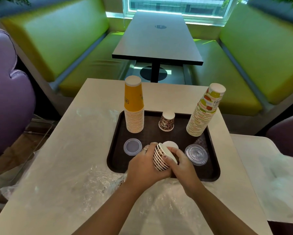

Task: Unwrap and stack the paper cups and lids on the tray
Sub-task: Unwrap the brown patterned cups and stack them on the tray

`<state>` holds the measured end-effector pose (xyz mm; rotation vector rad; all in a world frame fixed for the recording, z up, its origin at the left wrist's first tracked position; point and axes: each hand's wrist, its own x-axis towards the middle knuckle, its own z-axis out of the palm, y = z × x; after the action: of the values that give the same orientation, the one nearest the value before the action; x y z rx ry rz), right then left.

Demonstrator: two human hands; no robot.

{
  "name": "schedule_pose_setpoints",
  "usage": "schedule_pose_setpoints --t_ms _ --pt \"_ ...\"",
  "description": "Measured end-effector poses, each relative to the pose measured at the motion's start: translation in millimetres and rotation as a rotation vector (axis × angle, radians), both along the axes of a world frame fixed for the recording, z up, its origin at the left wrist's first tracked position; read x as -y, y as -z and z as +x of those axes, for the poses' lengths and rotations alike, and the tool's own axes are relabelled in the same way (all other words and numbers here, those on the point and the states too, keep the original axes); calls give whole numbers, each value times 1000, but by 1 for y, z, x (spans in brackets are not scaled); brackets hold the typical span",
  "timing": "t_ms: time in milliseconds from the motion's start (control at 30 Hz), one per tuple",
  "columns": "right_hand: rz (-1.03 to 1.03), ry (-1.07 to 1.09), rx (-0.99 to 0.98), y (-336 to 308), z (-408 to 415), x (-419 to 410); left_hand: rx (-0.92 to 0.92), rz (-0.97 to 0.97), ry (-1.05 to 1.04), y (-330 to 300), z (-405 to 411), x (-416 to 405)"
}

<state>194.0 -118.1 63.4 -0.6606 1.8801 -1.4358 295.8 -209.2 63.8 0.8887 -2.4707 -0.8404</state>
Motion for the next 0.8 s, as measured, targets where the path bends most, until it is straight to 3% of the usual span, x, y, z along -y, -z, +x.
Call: schedule_pose_setpoints --t_ms 233,333,500,600,667,800 --pt "-98 28 121 -11 -32 2 9 59 -23 3 -3 9" --pt "-69 -255 9 -17 -51 2 3 62 -18 5 -4 14" --pt "110 -724 -523 -39 -74 11 -13 109 5 4 -8 18" --pt "270 -877 -1106 -49 -76 20 -14 121 7 4 -8 19" --pt "184 -885 -1428 -44 -73 26 -23 140 9 5 -9 20" --pt "33 -837 -1557 -23 -81 36 1 160 -6 6 -12 25"
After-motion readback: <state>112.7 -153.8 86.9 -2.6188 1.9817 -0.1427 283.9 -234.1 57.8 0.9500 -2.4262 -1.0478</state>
